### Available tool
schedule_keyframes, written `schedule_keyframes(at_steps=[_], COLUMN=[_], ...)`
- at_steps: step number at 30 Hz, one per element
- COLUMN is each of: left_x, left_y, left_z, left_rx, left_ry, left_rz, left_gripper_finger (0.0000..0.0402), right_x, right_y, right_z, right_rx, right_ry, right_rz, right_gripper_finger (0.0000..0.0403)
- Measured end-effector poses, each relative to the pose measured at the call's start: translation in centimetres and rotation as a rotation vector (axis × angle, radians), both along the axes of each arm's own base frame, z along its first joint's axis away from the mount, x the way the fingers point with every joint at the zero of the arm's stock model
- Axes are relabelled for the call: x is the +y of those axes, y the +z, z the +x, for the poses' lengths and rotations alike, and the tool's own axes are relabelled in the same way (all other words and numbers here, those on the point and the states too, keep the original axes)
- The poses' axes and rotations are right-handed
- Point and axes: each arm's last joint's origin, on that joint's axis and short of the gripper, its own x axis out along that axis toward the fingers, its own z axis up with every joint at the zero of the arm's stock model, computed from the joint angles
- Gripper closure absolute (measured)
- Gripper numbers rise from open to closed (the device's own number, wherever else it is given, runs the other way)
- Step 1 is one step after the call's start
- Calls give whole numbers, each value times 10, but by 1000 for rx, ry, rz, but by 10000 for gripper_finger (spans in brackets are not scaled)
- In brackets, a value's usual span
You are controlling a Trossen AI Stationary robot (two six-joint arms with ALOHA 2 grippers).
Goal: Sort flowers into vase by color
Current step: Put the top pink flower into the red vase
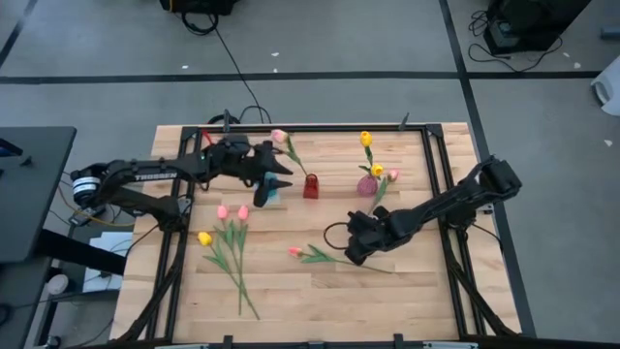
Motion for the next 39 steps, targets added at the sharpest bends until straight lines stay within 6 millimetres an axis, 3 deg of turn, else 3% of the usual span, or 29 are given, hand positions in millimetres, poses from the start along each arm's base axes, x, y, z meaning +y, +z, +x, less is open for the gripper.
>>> schedule_keyframes(at_steps=[11, 16, 21, 26, 32, 36, 39], left_x=[-24, -27, -27, -26, -26, -26, -26], left_y=[-11, -11, -10, -11, -11, -10, -10], left_z=[4, 4, 4, 4, 4, 4, 4], left_rx=[-6, -2, -6, -5, -6, -10, -11], left_ry=[-62, -64, -62, -55, -56, -60, -66], left_rz=[-55, -73, -71, -53, -50, -37, -21], left_gripper_finger=[234, 234, 234, 234, 234, 234, 234], right_x=[3, 4, 15, 30, 40, 24, 9], right_y=[-25, -26, -19, 9, 43, 38, 22], right_z=[26, 19, -10, -41, -75, -101, -106], right_rx=[125, 200, 447, 586, 358, 232, 143], right_ry=[-116, -116, -122, -131, -208, -363, -435], right_rz=[-97, -46, 18, 76, 15, -38, -60], right_gripper_finger=[243, 243, 244, 262, 290, 302, 303])
